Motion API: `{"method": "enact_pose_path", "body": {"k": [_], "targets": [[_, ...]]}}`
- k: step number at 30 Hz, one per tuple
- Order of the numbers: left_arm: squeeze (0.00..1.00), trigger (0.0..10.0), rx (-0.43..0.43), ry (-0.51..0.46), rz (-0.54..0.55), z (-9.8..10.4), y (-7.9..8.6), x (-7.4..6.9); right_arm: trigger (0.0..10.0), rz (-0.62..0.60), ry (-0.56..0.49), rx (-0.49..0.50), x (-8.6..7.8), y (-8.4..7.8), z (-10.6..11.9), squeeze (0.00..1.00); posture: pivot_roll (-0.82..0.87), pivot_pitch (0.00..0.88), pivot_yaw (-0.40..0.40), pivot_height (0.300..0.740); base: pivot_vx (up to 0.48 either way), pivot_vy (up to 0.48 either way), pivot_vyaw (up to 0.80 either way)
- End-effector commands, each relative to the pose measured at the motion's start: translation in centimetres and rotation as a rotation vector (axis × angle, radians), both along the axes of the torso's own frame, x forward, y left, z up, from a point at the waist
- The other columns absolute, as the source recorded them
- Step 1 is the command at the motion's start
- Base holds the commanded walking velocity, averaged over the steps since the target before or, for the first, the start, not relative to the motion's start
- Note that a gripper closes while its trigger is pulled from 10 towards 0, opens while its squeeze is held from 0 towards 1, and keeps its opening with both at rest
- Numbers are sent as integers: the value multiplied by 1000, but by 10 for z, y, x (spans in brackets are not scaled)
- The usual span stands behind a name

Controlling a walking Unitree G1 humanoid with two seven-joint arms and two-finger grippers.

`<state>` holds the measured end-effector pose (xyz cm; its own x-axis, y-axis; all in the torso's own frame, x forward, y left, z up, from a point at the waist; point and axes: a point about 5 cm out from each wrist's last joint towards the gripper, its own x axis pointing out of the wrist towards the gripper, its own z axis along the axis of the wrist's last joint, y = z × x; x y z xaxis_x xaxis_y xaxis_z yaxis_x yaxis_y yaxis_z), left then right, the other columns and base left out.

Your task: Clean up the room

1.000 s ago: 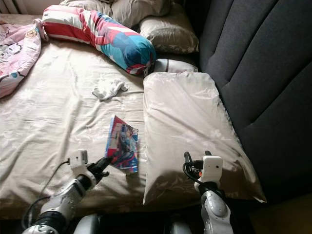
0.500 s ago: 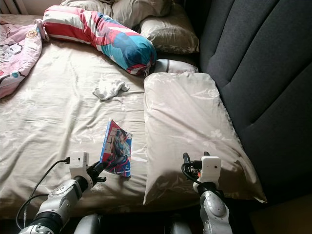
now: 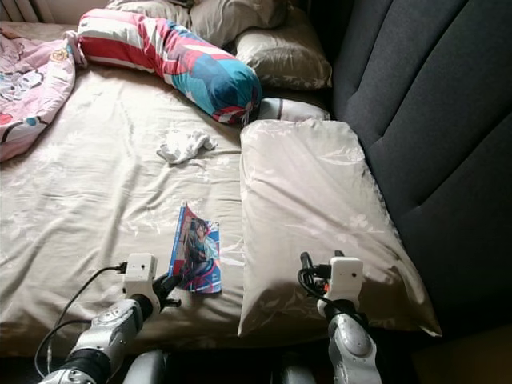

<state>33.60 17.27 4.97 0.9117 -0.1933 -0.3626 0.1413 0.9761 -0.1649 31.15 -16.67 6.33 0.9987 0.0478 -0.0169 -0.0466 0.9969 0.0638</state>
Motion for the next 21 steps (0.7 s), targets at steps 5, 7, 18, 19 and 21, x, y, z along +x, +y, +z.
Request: {"method": "enact_pose_path", "body": {"k": [5, 7, 18, 19, 21], "targets": [[137, 10000, 43, 91, -59, -19, -13, -11, 10000, -20, 33, -5, -6, -6, -8, 0, -91, 284, -123, 623, 0, 0, 0], [153, 10000, 50, 87, -56, -18, -12, -10, 10000, -20, 34, -5, -6, -6, -8, 0, -91, 286, -123, 623, 0, 0, 0], [435, 10000, 107, 67, -41, -15, -9, -7, 10000, -21, 38, 0, -6, -4, -9, 0, -87, 285, -120, 623, 0, 0, 0], [435, 10000, 107, 67, -41, -15, -9, -7, 10000, -21, 38, 0, -6, -4, -9, 0, -87, 285, -120, 623, 0, 0, 0], [451, 10000, 114, 66, -41, -15, -9, -7, 10000, -22, 39, 0, -6, -5, -9, 0, -87, 285, -120, 623, 0, 0, 0]]}}
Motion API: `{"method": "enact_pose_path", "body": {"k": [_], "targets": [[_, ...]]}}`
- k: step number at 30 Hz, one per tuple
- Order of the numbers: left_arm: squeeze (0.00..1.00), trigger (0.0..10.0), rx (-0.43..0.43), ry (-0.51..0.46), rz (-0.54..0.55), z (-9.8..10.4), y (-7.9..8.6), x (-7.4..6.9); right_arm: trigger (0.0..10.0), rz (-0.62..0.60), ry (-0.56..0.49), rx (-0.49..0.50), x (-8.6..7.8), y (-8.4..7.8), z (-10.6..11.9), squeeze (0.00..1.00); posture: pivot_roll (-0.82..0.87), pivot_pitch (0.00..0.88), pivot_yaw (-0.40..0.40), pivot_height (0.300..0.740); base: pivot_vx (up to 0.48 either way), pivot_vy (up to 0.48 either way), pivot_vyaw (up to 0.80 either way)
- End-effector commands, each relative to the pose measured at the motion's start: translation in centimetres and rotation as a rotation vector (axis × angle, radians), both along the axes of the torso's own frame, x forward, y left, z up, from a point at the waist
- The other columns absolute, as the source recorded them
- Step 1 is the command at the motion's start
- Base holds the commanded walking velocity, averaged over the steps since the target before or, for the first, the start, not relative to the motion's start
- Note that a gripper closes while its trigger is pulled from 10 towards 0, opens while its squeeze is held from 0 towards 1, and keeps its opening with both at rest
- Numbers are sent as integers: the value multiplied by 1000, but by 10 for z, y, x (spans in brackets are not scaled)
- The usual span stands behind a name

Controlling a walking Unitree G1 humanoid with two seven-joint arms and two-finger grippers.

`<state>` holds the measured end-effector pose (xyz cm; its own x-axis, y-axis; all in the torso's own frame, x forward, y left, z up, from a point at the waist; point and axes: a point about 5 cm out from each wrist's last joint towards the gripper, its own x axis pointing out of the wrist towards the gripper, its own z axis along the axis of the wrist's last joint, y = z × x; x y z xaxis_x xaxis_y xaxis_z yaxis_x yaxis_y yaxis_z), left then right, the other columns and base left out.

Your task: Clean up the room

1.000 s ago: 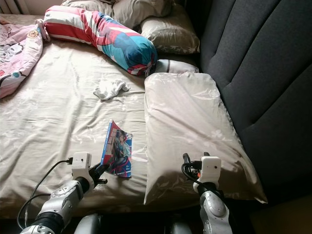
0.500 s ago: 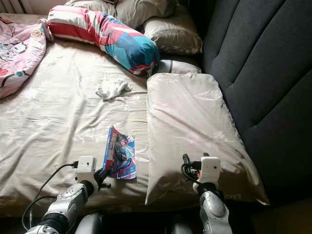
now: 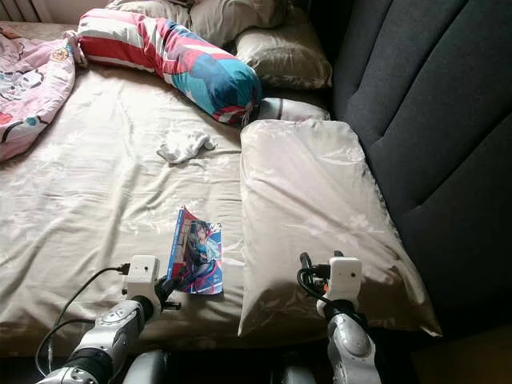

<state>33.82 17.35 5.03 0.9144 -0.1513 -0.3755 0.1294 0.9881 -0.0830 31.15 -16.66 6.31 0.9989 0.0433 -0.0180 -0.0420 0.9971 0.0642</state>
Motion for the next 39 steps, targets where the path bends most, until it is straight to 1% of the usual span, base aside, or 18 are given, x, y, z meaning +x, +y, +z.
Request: {"method": "enact_pose_path", "body": {"k": [1, 3, 4, 7, 8, 9, 10, 14, 15, 18, 19, 20, 21, 22, 23, 24, 35, 39], "targets": [[451, 10000, 30, 70, -50, -15, -9, -9, 10000, -17, 38, -1, -6, -5, -9, 0, -87, 285, -120, 623, 0, 0, 0], [455, 10000, 38, 68, -51, -15, -10, -9, 10000, -18, 39, 0, -6, -5, -9, 0, -87, 285, -120, 623, 0, 0, 0], [502, 10000, 41, 67, -50, -15, -10, -8, 10000, -18, 40, 0, -6, -5, -10, 0, -87, 285, -120, 623, 0, 0, 0], [502, 10000, 45, 64, -48, -14, -9, -8, 10000, -17, 42, 1, -6, -5, -10, 0, -85, 282, -119, 623, 0, 0, 0], [557, 10000, 49, 63, -47, -14, -9, -8, 10000, -17, 42, 1, -6, -5, -10, 0, -85, 282, -119, 623, 0, 0, 0], [557, 10000, 51, 62, -46, -14, -9, -8, 10000, -17, 42, 1, -6, -5, -10, 0, -85, 282, -119, 623, 0, 0, 0], [675, 10000, 56, 61, -44, -14, -9, -8, 10000, -16, 42, 1, -6, -5, -10, 0, -85, 282, -119, 623, 0, 0, 0], [694, 10000, 65, 59, -40, -14, -8, -8, 10000, -16, 43, 2, -6, -5, -11, 0, -85, 282, -119, 623, 0, 0, 0], [863, 10000, 70, 57, -37, -14, -8, -8, 10000, -16, 44, 2, -6, -5, -11, 0, -85, 282, -119, 623, 0, 0, 0], [851, 10000, 78, 55, -33, -14, -8, -7, 10000, -15, 45, 2, -6, -5, -11, 0, -85, 282, -119, 623, 0, 0, 0], [800, 10000, 85, 52, -30, -13, -7, -7, 10000, -16, 46, 2, -6, -5, -11, 0, -84, 279, -119, 623, 0, 0, 0], [714, 10000, 90, 49, -26, -13, -7, -7, 10000, -16, 46, 2, -6, -5, -12, 0, -84, 279, -119, 623, 0, 0, 0], [498, 10000, 98, 44, -19, -12, -6, -6, 10000, -16, 47, 3, -6, -5, -12, 0, -84, 279, -119, 623, 0, 0, 0], [129, 10000, 105, 41, -15, -12, -5, -6, 10000, -16, 47, 3, -6, -5, -12, 0, -84, 280, -119, 623, 0, 0, 0], [129, 10000, 109, 39, -12, -11, -5, -6, 10000, -16, 48, 3, -6, -5, -12, 0, -84, 280, -119, 623, 0, 0, 0], [0, 10000, 127, 34, -6, -11, -3, -6, 10000, -15, 49, 3, -6, -5, -12, 0, -84, 280, -119, 623, 0, 0, 0], [0, 10000, 193, -16, 96, -3, 11, -2, 10000, -11, 56, 4, -6, -4, -14, 0, -82, 287, -122, 623, 0, 0, 0], [0, 10000, 205, -8, 87, -4, 11, -3, 10000, -9, 59, 3, -6, -4, -15, 0, -82, 287, -123, 623, 0, 0, 0]]}}
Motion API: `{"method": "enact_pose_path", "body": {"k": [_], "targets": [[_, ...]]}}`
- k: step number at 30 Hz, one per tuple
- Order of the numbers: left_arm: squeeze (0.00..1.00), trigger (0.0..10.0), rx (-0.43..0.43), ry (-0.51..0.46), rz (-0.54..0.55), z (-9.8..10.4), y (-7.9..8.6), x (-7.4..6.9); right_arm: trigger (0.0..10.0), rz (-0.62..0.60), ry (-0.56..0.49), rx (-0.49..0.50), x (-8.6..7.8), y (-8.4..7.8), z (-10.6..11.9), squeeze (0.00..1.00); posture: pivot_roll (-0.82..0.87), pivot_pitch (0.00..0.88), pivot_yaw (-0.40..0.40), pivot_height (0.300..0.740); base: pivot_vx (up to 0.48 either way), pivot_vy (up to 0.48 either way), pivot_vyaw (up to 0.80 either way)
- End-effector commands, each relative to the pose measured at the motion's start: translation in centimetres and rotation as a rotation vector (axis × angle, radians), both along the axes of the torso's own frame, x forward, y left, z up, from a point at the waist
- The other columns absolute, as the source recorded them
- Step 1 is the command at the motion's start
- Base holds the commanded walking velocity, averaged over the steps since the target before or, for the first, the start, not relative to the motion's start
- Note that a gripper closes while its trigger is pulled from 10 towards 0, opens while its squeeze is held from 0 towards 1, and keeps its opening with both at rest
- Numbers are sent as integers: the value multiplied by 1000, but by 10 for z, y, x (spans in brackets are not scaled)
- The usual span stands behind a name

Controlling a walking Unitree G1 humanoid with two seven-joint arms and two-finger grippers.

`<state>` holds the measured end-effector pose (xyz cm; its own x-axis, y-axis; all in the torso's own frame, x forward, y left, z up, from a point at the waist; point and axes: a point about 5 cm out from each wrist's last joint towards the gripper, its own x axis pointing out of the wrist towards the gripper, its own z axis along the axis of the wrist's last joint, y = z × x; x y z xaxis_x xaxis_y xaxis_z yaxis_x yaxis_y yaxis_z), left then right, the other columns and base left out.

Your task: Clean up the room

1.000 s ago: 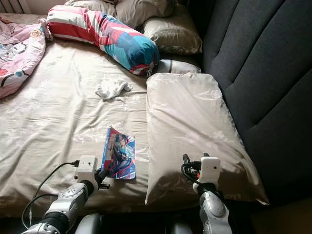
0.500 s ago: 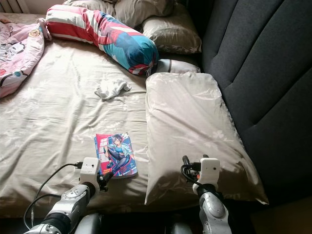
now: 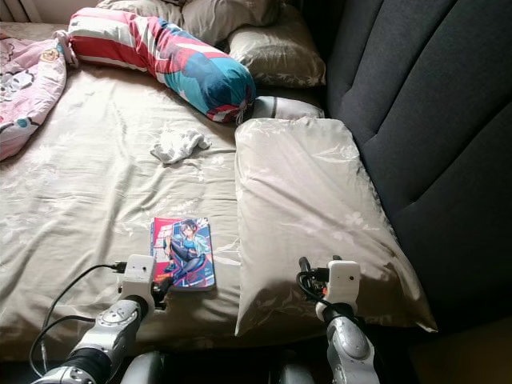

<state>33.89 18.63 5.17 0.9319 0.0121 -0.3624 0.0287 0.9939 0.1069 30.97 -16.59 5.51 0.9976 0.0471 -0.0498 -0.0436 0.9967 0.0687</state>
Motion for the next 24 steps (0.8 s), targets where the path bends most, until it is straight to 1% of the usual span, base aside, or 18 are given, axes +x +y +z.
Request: {"method": "enact_pose_path", "body": {"k": [1, 4, 6, 7, 8, 9, 10, 11, 17, 21, 24], "targets": [[0, 10000, 15, 29, -19, -7, -4, -4, 10000, -13, 28, 0, -5, -5, -7, 0, -82, 287, -123, 623, 0, 0, 0], [0, 10000, 26, 69, -61, -14, -9, -8, 10000, -13, 30, -1, -4, -5, -8, 0, -80, 288, -123, 623, 0, 0, 0], [0, 10000, 37, 80, -64, -16, -10, -9, 10000, -13, 31, -1, -4, -4, -8, 0, -80, 287, -123, 623, 0, 0, 0], [667, 10000, 49, 83, -63, -17, -10, -10, 10000, -13, 32, -1, -4, -4, -8, 0, -80, 287, -123, 623, 0, 0, 0], [667, 10000, 58, 83, -58, -17, -9, -10, 10000, -13, 32, -1, -4, -4, -8, 0, -80, 287, -123, 623, 0, 0, 0], [867, 10000, 64, 82, -53, -17, -9, -10, 10000, -13, 33, -1, -4, -4, -8, 0, -80, 287, -123, 623, 0, 0, 0], [898, 10000, 74, 79, -41, -17, -8, -10, 10000, -13, 34, 0, -5, -5, -9, 0, -80, 287, -123, 623, 0, 0, 0], [996, 10000, 94, 72, -30, -16, -6, -9, 10000, -13, 35, 0, -5, -5, -9, 0, -80, 287, -122, 623, 0, 0, 0], [988, 10000, 122, 42, 5, -10, -2, -6, 10000, -14, 39, 1, -5, -5, -11, 0, -81, 288, -121, 623, 0, 0, 0], [988, 10000, 123, 38, 13, -10, -2, -6, 10000, -13, 40, 1, -5, -5, -11, 0, -80, 288, -122, 623, 0, 0, 0], [961, 10000, 125, 27, 12, -10, -3, -6, 10000, -11, 43, 1, -5, -5, -12, 0, -78, 288, -123, 623, 0, 0, 0]]}}
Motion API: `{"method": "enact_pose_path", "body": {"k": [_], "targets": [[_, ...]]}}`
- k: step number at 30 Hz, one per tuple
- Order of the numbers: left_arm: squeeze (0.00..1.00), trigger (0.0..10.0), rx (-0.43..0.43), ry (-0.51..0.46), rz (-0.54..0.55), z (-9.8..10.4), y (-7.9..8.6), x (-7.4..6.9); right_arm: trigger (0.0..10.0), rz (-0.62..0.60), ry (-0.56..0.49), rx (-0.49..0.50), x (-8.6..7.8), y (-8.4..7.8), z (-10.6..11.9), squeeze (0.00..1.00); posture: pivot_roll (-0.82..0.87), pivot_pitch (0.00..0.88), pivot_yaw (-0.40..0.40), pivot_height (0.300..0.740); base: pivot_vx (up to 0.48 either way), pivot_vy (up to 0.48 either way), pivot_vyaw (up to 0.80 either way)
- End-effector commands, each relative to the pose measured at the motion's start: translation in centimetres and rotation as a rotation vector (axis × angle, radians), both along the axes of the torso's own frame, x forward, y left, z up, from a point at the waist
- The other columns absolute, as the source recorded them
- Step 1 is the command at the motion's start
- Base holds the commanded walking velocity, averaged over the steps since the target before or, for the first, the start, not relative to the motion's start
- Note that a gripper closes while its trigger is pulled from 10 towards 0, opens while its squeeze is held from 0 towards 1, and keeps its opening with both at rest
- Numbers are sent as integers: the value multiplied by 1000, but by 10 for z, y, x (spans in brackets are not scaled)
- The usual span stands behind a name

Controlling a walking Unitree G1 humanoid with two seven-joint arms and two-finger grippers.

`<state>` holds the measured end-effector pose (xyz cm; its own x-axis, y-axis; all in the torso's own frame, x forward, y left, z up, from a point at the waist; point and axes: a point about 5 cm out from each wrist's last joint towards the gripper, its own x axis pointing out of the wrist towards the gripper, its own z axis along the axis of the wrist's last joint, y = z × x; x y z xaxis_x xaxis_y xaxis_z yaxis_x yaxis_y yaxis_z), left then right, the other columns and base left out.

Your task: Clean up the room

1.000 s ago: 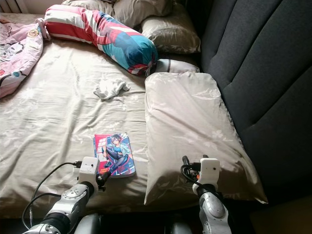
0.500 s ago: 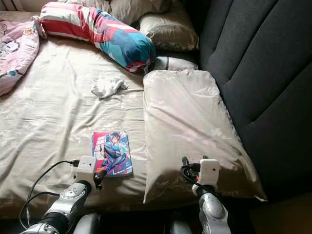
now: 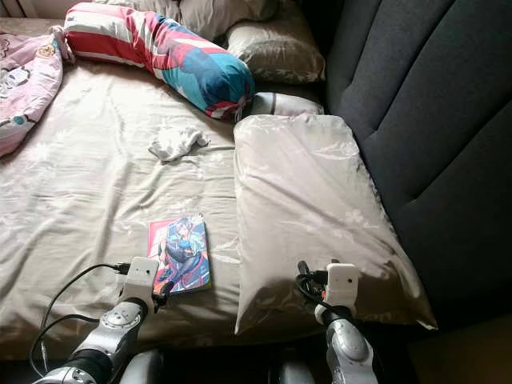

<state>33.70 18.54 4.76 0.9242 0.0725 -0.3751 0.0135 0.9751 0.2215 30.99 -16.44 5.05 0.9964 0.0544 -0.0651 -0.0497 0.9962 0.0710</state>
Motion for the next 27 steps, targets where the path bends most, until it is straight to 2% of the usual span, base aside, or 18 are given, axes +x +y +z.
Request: {"method": "enact_pose_path", "body": {"k": [1, 2, 3, 4, 5, 6, 7, 11, 13, 14, 17, 21, 25, 27], "targets": [[961, 10000, 9, 2, -5, -5, -3, -4, 10000, -18, 27, 0, -5, -7, -7, 0, -78, 288, -123, 623, 0, 0, 0], [914, 10000, 9, -22, -8, -3, -4, -4, 10000, -18, 27, 0, -5, -7, -7, 0, -80, 286, -122, 623, 0, 0, 0], [914, 10000, 10, -36, -10, -2, -4, -4, 10000, -18, 28, 0, -5, -7, -8, 0, -80, 286, -122, 623, 0, 0, 0], [812, 10000, -3, -73, -13, 1, -5, -3, 10000, -18, 29, 0, -5, -7, -8, 0, -80, 284, -121, 623, 0, 0, 0], [0, 10000, -43, -159, -17, 10, -8, -1, 10000, -18, 32, -1, -6, -7, -9, 0, -78, 280, -122, 623, 0, 0, 0], [0, 10000, -84, -260, -18, 21, -10, 0, 10000, -20, 38, -3, -7, -8, -10, 0, -74, 279, -123, 623, 0, 0, 0], [0, 10000, -84, -260, -18, 21, -10, 0, 10000, -20, 38, -3, -7, -8, -10, 0, -74, 279, -123, 623, 0, 0, 0], [0, 10000, -81, -387, -22, 34, -8, -4, 10000, -20, 46, -5, -7, -8, -12, 0, -60, 258, -112, 623, 0, 0, 0], [0, 10000, -84, -442, -13, 39, -5, -8, 10000, -23, 45, -3, -8, -8, -13, 0, -60, 249, -105, 623, 0, 0, 0], [0, 10000, -103, -499, -3, 43, 0, -14, 10000, -28, 42, 0, -8, -7, -13, 0, -56, 237, -96, 623, 0, 0, 0], [0, 10000, -109, -551, -1, 48, 6, -22, 10000, -32, 37, 4, -8, -6, -13, 0, -49, 219, -82, 623, 0, 0, 0], [0, 10000, -103, -546, -19, 48, 6, -25, 10000, -36, 29, 8, -8, -6, -13, 0, -47, 205, -69, 623, 0, 0, 0], [0, 10000, -141, -505, 6, 40, 10, -29, 10000, -34, -3, 27, -10, -4, -11, 0, -53, 178, -46, 623, 0, 0, 0], [0, 10000, -155, -489, 12, 37, 11, -31, 10000, -33, -8, 24, -10, -2, -11, 0, -49, 161, -37, 638, 0, 0, 0]]}}
